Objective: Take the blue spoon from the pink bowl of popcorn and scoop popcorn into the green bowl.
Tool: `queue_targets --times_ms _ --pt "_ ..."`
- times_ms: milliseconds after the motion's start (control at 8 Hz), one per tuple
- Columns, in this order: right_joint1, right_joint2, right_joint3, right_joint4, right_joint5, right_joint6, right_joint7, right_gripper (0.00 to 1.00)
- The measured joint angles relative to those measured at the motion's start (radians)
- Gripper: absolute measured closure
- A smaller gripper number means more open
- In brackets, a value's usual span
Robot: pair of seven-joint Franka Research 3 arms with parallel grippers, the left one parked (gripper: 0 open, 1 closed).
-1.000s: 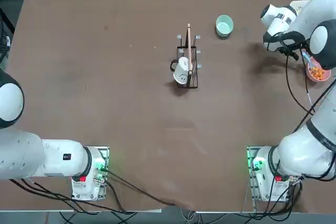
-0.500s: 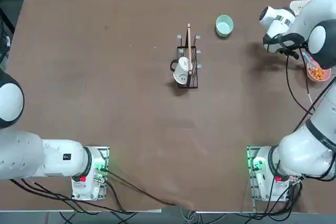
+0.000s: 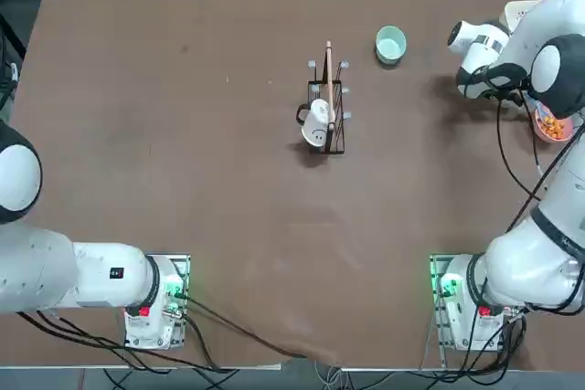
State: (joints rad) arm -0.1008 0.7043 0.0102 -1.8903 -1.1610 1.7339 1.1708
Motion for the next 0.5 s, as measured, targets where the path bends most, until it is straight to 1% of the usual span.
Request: queue_targets --times_ms 250,375,500 --pt "0.006 0.000 0.000 0.004 0.000 -0.011 0.000 0.51" --pt "0.008 0.000 0.000 0.004 -0.001 -0.020 0.000 0.53" --pt "0.009 0.000 0.000 0.004 -0.002 -0.027 0.000 0.59"
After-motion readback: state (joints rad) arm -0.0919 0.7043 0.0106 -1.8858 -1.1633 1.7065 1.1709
